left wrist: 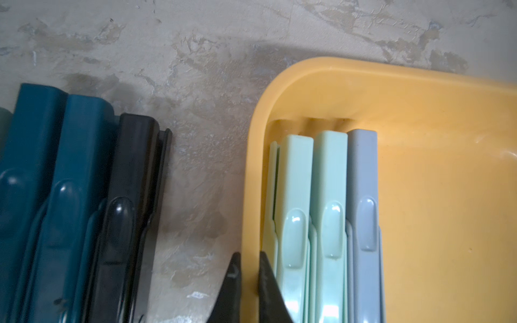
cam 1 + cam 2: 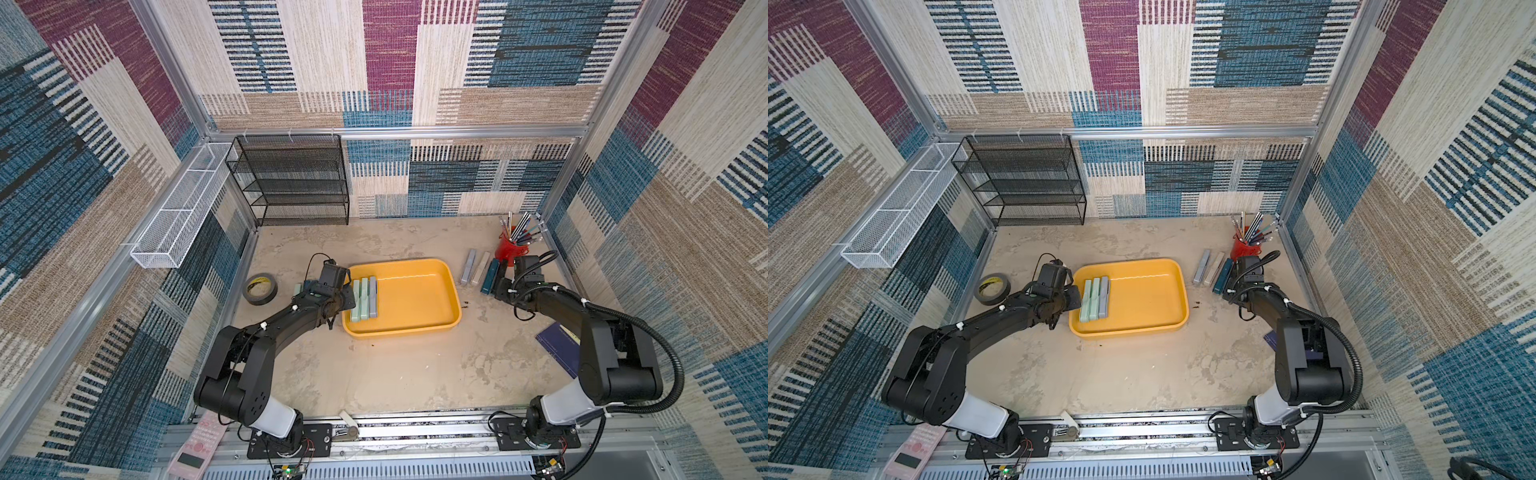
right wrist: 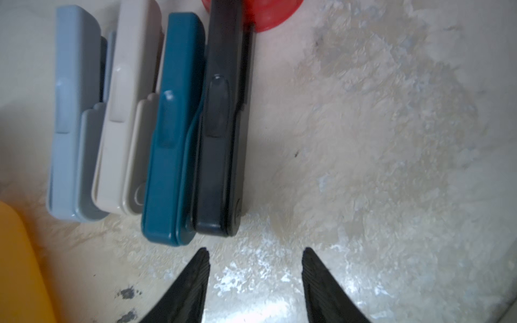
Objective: Put the pruning pliers into the storage box
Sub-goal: Adjust the pruning pliers at the center of the board.
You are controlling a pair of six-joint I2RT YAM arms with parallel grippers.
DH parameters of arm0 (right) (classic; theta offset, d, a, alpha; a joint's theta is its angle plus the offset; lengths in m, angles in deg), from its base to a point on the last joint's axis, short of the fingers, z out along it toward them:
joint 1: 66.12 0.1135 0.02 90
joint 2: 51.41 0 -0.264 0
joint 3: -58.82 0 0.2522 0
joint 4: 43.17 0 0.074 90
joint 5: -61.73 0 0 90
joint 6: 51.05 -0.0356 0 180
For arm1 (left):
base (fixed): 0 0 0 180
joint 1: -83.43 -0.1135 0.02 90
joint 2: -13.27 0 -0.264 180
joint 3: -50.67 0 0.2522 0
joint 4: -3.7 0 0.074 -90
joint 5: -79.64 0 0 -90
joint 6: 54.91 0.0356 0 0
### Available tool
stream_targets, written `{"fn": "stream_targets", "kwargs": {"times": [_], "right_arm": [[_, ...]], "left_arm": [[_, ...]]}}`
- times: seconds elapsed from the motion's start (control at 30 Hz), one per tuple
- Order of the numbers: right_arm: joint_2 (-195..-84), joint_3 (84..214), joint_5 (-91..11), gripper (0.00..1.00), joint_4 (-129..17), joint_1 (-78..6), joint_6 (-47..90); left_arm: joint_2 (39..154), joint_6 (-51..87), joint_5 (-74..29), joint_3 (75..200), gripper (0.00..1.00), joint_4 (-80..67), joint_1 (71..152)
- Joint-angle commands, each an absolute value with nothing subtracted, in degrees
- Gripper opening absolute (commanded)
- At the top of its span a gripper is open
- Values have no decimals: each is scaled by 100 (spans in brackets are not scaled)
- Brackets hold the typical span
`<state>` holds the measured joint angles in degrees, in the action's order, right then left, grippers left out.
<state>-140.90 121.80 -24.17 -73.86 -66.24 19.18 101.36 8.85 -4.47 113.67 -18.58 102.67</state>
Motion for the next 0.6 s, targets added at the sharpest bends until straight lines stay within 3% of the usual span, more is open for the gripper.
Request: {"fn": "stream_targets", "kwargs": {"times": [0.0,0.57], "right_arm": [[-14251,12255,-2609,56,-7087,-6620,2104],[-14998,12575,-2897,57,-6796,-6619,2243]], "left_arm": [[10186,1057,-436,11438,11,-1952,10224],[10393,1079,-517,11664,10,-2072,10162]]}}
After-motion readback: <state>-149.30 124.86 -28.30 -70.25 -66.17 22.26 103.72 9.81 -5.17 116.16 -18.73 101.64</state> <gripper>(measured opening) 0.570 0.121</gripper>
